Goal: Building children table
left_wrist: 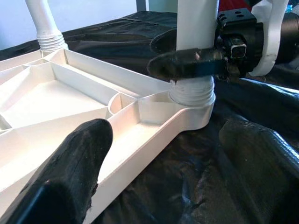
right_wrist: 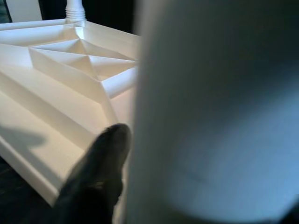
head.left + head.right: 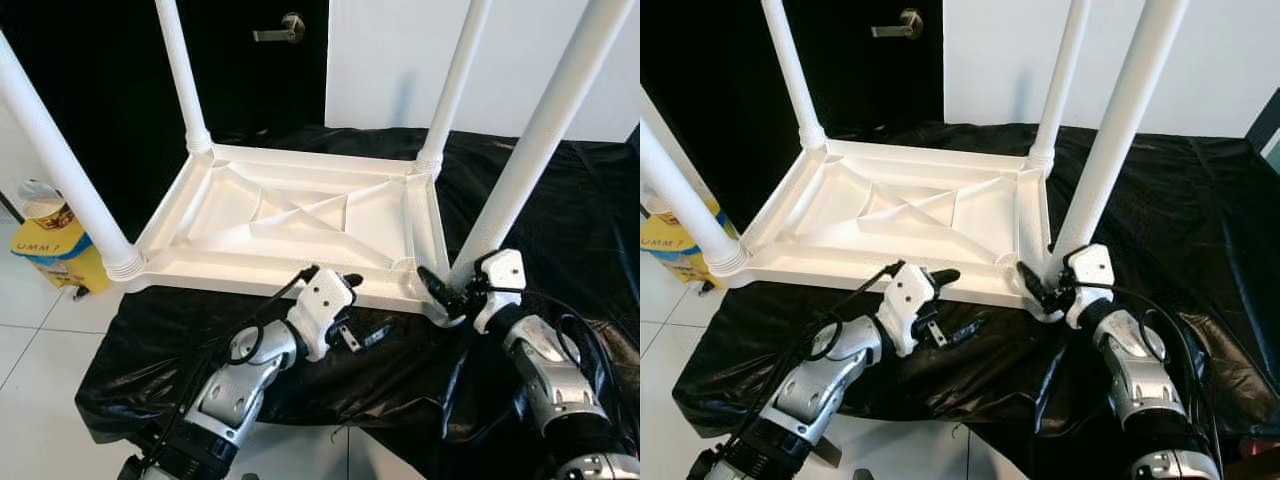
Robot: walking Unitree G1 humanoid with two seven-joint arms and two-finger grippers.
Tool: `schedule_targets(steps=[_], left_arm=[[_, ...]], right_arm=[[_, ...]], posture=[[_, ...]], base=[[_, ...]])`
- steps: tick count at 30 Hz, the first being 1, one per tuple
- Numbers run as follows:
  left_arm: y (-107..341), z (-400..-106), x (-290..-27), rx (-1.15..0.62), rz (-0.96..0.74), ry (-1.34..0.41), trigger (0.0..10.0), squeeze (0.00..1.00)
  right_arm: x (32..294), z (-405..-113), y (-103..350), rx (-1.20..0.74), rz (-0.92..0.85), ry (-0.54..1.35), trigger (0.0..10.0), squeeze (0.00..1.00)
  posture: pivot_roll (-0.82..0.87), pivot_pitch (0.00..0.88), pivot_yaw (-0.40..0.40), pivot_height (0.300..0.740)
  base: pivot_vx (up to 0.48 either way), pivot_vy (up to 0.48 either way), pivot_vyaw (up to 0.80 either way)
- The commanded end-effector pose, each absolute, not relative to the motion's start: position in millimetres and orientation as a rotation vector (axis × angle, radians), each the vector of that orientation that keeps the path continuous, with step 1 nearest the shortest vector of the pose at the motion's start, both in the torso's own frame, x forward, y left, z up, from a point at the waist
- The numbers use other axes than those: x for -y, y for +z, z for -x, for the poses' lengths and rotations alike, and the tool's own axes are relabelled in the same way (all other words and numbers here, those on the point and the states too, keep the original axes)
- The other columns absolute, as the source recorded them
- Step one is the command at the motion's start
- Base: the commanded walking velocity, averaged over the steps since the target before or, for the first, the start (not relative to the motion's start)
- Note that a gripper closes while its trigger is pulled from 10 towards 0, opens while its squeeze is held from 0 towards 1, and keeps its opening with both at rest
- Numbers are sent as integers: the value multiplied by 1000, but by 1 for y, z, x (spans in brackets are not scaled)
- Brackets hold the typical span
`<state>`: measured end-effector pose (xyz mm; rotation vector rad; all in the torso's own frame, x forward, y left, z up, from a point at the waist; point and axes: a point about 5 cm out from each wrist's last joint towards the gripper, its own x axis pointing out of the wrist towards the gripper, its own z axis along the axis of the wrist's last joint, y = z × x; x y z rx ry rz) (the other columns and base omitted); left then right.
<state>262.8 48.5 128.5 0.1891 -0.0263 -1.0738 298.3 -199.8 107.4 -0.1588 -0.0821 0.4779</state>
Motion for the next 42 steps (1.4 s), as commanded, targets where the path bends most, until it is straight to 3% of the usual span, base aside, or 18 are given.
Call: schedule_targets(steps=[1, 8, 9, 12, 13, 30, 42], left_arm=[[127, -265, -49, 14, -208, -1071, 10000, 0], [126, -263, -48, 10, -207, -1079, 10000, 0], [125, -263, -48, 9, -207, -1082, 10000, 0], [125, -263, -48, 9, -207, -1083, 10000, 0], [125, -263, -47, 9, -207, -1085, 10000, 0], [123, -260, -46, 3, -200, -1084, 10000, 0], [123, -260, -46, 3, -195, -1077, 10000, 0]], right_arm=[[194, -298, 101, 56, 173, 515, 0, 0], [195, -296, 92, 20, 166, 482, 0, 0], [194, -296, 90, 14, 150, 458, 7961, 0], [194, -297, 89, 12, 140, 445, 7961, 0], [194, -298, 87, 4, 139, 416, 10000, 0], [175, -294, 69, -73, 25, -79, 10000, 0], [160, -292, 70, -68, 5, -155, 10000, 0]], posture=[[7, 0, -25, 740], [0, 0, -22, 740], [0, 0, -23, 740], [0, 0, -24, 740], [-1, 0, -25, 740], [16, 0, -49, 740], [20, 0, -57, 740]], base=[[0, 0, 0], [0, 0, 0], [0, 0, 0], [0, 0, 0], [0, 0, 0], [0, 0, 0], [0, 0, 0]])
